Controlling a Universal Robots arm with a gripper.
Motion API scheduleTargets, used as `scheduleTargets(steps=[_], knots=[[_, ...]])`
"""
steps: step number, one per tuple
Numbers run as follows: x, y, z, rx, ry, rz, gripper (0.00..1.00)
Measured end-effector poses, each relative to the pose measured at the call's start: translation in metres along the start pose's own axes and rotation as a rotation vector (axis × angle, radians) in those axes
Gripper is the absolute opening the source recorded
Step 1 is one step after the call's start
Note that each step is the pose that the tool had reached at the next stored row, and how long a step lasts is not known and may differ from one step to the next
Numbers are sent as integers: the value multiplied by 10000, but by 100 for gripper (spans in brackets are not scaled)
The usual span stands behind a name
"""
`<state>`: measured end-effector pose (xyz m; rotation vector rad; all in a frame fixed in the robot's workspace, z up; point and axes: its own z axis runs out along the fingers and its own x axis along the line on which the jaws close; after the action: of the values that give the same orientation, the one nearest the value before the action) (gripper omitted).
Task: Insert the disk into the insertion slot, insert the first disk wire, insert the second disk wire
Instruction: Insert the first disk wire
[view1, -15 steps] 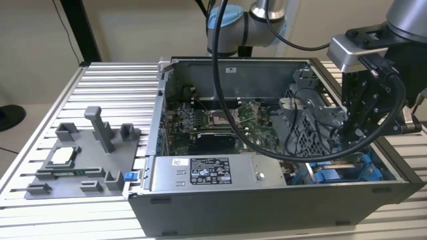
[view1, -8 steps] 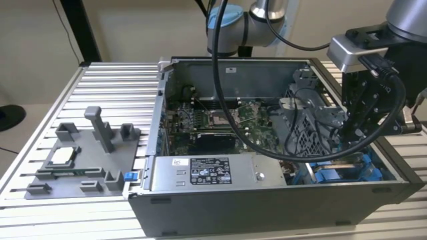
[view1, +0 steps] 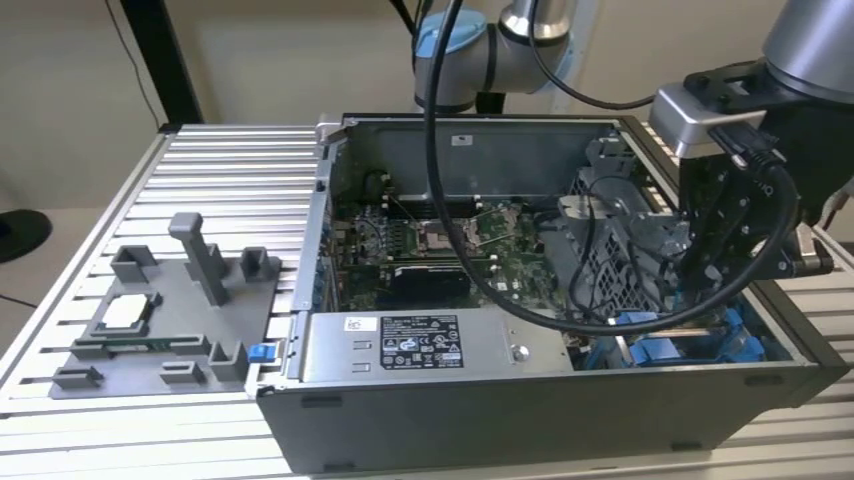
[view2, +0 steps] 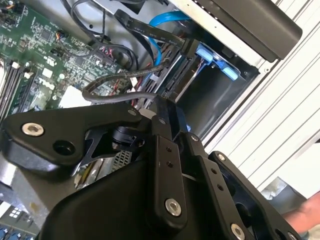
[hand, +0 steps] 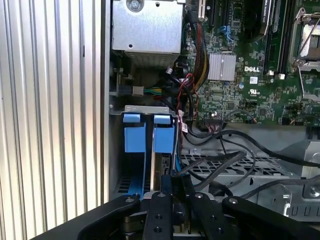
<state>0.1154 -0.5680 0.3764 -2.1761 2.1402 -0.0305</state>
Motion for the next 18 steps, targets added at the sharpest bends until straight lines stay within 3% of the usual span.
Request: scheduleTargets(steps=[6, 15, 18], knots=[[3, 4, 76, 1, 10, -1, 0], [4, 2, 83, 1, 11, -1, 0], [4, 2, 92, 1, 46, -4, 0]])
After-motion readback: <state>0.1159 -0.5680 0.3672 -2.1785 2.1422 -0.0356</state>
